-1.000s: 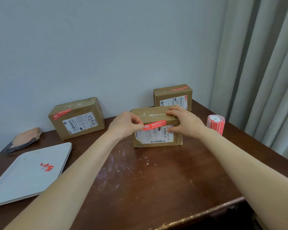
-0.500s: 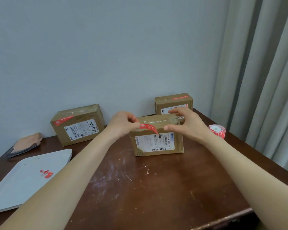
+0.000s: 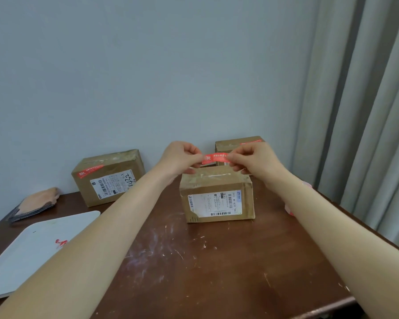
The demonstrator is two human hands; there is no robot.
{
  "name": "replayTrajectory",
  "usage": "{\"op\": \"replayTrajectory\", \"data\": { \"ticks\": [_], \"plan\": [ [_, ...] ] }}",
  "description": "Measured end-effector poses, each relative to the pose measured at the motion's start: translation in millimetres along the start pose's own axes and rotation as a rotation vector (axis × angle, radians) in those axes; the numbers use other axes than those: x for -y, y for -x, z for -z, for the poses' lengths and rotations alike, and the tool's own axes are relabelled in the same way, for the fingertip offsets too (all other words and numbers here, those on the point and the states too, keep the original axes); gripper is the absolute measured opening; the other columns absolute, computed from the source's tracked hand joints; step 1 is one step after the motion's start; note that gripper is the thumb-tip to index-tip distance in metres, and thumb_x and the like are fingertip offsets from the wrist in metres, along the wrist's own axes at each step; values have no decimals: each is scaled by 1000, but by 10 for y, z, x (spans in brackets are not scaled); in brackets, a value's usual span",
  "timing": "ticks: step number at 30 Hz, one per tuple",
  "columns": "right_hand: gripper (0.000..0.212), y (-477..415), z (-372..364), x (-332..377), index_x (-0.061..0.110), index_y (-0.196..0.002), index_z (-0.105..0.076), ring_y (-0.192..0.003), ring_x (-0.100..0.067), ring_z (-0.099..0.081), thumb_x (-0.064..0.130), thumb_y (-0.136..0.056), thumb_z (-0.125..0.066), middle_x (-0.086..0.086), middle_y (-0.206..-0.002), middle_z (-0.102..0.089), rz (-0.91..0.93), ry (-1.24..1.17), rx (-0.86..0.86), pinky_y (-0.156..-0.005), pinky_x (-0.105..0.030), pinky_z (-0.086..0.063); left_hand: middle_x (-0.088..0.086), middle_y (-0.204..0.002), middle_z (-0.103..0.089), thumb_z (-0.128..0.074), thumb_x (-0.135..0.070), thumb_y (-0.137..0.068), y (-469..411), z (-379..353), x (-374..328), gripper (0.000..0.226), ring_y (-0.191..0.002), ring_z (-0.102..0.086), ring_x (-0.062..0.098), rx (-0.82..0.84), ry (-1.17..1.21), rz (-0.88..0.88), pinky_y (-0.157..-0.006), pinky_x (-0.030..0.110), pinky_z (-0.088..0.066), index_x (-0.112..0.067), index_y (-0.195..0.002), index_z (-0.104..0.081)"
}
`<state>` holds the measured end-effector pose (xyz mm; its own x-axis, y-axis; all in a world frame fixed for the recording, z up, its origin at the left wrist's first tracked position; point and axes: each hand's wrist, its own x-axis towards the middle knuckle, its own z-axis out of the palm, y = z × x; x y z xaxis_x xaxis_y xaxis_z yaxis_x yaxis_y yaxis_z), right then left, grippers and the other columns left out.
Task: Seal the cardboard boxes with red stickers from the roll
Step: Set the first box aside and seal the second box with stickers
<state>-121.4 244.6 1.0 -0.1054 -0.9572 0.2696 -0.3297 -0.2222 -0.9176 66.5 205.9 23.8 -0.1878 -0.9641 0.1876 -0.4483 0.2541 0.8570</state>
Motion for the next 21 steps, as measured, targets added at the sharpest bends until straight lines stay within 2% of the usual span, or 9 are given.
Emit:
{"op": "replayTrajectory", "data": {
  "ticks": [4,8,14,18,21],
  "plan": [
    [4,-155,118,51,9,-81,-70,-49,-2,-59,11,-84,-72,-5,-69,-67,-94,-127,-16,-50,-13,-49,8,-77,-66,-78,-12,-76,-92,-6,-137,18,-65,-62,11,16,74,-30,-64,25,-58,-6,-85,-63],
    [9,-281,166,11,5,-87,-72,-51,-7,-60,11,-81,-75,-7,-69,-68,-155,-99,-55,-48,-14,-49,8,-81,-67,-76,-10,-77,-179,-59,-135,24,-67,-63,13,17,126,22,-64,26,-60,-3,-99,-66],
    [13,-432,112,-105,4,-82,-71,-53,-13,-61,10,-75,-80,-14,-71,-69,-234,-71,-97,-49,-18,-52,3,-76,-68,-70,-12,-84,-289,-170,13,4,-63,-61,8,40,133,111,-60,23,-58,-9,-86,-69],
    [14,-508,36,-159,4,-80,-71,-50,-10,-57,16,-80,-77,-10,-68,-68,-265,-16,-58,-45,-16,-48,1,-81,-64,-69,-15,-85,-355,-165,97,7,-64,-55,7,1,121,155,-48,18,-53,-11,-90,-69],
    [16,-538,-59,-170,6,-77,-69,-45,-9,-50,20,-81,-76,-5,-59,-62,-288,26,-25,-42,-16,-43,1,-78,-61,-69,-13,-85,-382,-111,168,6,-63,-54,7,-29,116,173,-47,18,-54,-8,-89,-67]
  ]
}}
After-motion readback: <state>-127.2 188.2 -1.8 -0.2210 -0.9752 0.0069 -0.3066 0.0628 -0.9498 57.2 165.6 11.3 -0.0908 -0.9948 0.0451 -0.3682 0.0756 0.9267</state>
